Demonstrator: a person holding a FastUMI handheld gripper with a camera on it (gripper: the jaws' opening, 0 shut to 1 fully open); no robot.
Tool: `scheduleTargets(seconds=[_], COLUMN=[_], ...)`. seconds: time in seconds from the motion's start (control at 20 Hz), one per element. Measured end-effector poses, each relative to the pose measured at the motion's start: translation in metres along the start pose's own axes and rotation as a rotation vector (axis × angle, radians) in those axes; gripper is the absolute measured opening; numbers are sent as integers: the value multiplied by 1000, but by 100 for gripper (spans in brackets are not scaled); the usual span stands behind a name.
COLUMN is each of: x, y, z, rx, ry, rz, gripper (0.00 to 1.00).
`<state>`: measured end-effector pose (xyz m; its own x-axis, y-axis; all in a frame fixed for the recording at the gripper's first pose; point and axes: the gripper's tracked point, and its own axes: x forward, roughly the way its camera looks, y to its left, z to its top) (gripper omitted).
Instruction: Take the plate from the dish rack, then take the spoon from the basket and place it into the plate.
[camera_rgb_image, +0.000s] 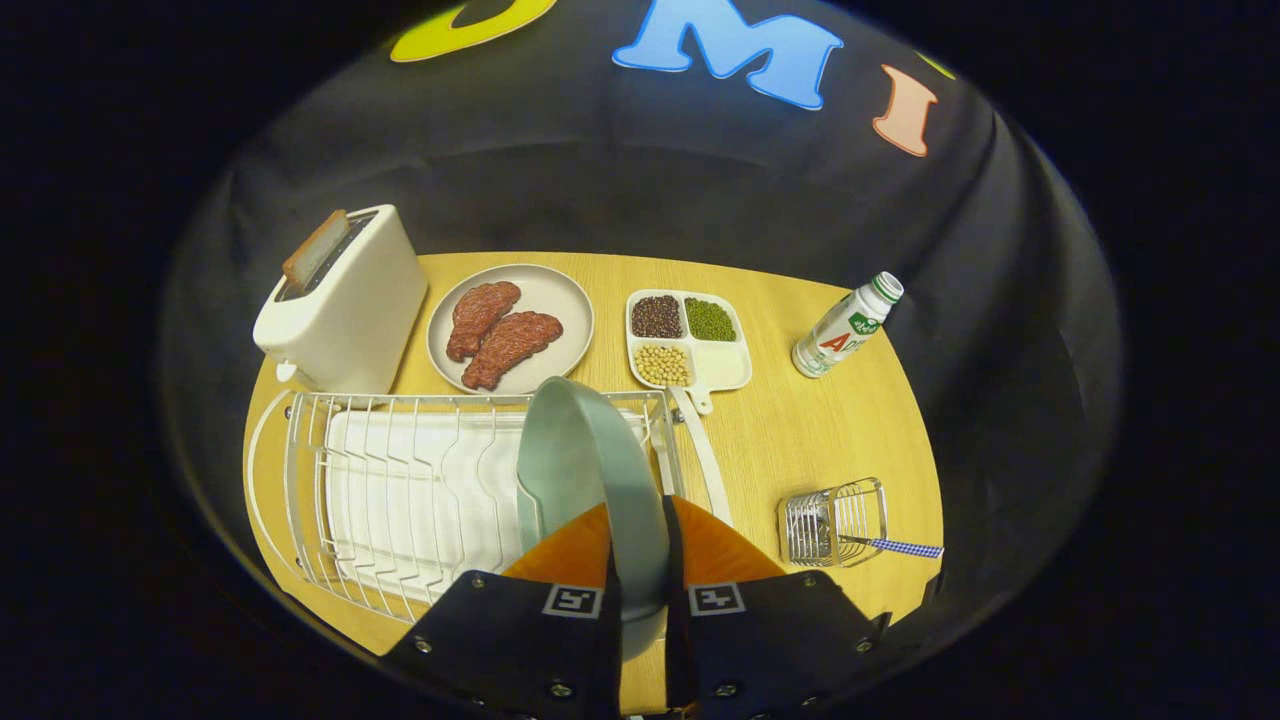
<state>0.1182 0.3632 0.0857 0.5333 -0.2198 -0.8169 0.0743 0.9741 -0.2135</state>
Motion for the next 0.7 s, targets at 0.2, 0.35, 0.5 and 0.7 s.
scheduleTargets(seconds=[0.2,0.35,0.5,0.7], x=[-10,-17,-22,-31], y=[-3,-7,-9,-15], z=[9,21,28,29], rx=[-32,-56,-80,-42], ry=[-10,-25,-40,-34], rz=[-58,-105,-117,-69], gripper=[17,17,17,17])
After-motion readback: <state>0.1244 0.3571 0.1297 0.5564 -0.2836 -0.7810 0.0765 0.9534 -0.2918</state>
